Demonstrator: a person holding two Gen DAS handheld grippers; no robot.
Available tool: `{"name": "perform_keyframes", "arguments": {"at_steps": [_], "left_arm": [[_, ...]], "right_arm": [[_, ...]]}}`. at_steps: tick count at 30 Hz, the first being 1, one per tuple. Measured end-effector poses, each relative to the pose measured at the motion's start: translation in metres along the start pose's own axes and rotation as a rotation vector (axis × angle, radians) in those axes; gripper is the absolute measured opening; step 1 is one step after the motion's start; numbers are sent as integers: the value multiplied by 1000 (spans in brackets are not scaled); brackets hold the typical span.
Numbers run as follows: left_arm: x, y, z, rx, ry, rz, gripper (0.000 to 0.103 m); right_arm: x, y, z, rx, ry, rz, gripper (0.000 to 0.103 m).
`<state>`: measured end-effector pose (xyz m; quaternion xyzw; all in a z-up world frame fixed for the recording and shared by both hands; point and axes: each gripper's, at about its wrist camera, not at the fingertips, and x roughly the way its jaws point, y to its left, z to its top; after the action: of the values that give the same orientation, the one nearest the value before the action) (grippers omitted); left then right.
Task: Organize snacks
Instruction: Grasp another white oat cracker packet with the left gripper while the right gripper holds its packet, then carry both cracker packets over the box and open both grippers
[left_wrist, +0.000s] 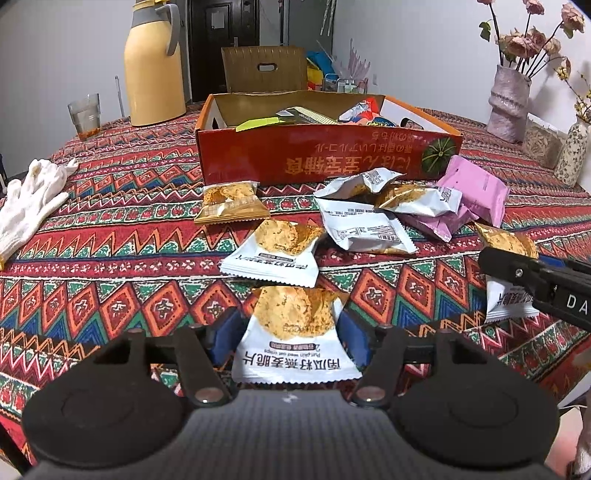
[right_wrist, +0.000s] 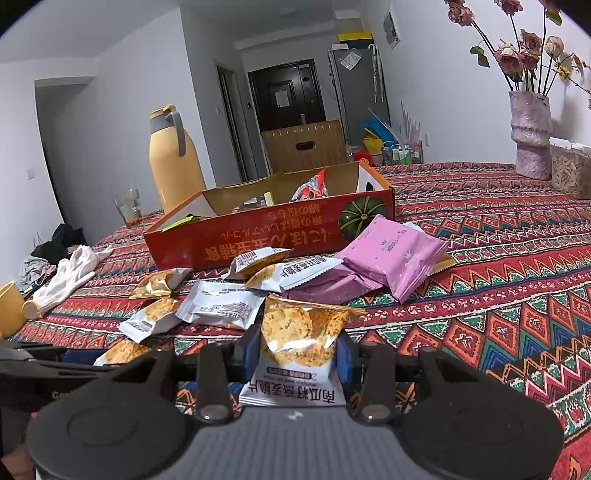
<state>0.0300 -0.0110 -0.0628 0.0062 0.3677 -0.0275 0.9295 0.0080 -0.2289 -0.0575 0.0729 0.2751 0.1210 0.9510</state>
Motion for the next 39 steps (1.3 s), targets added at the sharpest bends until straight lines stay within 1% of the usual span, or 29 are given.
{"name": "perform_keyframes", "arguments": {"at_steps": [1, 3, 4, 5, 12, 15, 17, 18, 19, 20, 23, 29, 34, 39], "left_arm": [[0, 0, 0, -1, 2, -1, 64], [2, 0, 1, -1, 12, 1, 70], [3, 0, 1, -4, 16, 1, 76], [3, 1, 1, -7, 19, 0, 80], [4, 1, 2, -13, 21, 19, 79], [4, 2, 2, -12, 17, 18, 75], [3, 2, 2, -12, 12, 14, 63], [2, 2, 2, -10, 9, 9, 59], [1, 2, 3, -10, 6, 3, 51], [0, 2, 3, -12, 4, -5, 49], [-1, 2, 2, -12, -1, -23, 46], [-8, 1, 2, -9, -21, -40, 45], [-23, 2, 7, -6, -63, -51, 45], [-37, 0, 19, -3, -116, -64, 45]], "right_arm": [[0, 0, 0, 0, 0, 0, 40], [0, 0, 0, 0, 0, 0, 40], [0, 0, 0, 0, 0, 0, 40], [0, 0, 0, 0, 0, 1, 40], [-1, -1, -1, 2, 2, 1, 40], [-1, -1, -1, 2, 2, 1, 40], [-1, -1, -2, 2, 3, 1, 40], [-1, -1, -2, 2, 3, 1, 40], [-1, -1, -2, 2, 3, 1, 40], [-1, -1, -2, 2, 3, 1, 40], [-1, 0, -2, 1, 2, 1, 40], [-3, 0, -2, -1, -5, 0, 40], [-5, 0, 3, -6, -19, 3, 40], [-10, 0, 13, -17, -52, 6, 40]]}}
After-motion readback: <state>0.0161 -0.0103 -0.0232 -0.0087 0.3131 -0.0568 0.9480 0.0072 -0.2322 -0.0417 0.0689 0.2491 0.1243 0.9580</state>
